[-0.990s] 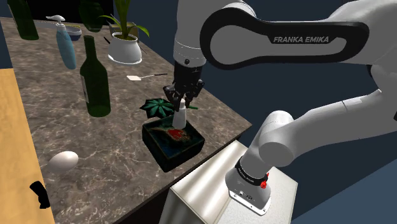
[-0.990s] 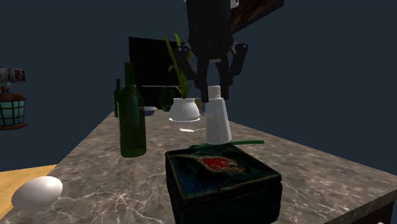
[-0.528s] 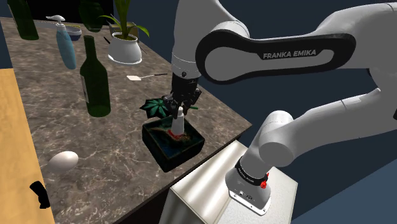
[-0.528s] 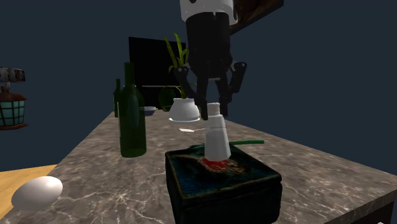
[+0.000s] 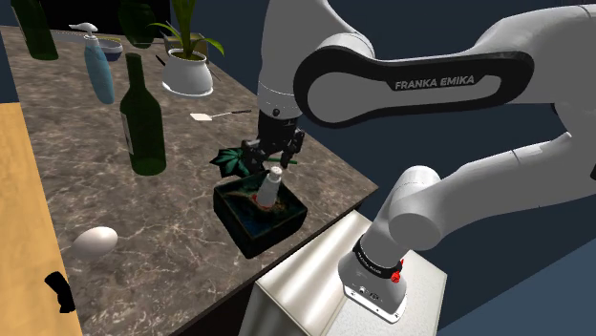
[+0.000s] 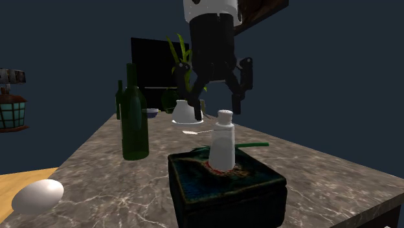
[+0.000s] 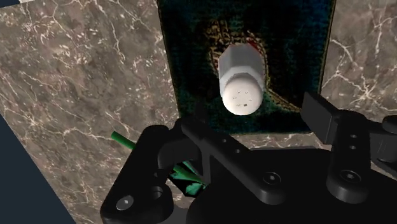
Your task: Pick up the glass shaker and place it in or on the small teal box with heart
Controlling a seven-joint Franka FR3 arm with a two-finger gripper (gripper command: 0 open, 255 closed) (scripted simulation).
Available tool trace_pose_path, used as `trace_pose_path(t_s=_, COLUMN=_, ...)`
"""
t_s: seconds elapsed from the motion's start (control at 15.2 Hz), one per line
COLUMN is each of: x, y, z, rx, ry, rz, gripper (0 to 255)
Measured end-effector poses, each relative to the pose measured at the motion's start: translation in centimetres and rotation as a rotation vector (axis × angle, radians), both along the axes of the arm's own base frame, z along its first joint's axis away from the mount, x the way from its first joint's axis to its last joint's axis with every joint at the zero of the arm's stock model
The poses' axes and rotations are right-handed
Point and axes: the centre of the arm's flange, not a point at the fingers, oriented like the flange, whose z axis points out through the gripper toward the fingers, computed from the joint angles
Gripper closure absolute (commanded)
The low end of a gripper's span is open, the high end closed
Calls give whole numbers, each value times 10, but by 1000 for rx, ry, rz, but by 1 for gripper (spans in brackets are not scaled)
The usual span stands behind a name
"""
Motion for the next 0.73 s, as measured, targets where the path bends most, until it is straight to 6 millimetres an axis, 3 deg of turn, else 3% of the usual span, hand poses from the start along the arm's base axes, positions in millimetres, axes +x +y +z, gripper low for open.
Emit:
trace_pose_path(t_s=0.26, x=0, y=0, z=0, rx=0, ry=0, rz=0, gripper=0)
trace_pose_path(t_s=0.53, x=1, y=5, z=38, rx=1, ry=-1, rz=0, gripper=0)
trace_pose_path(t_s=0.73, x=-1, y=6, z=48, rx=0, ry=-1, rz=0, gripper=0)
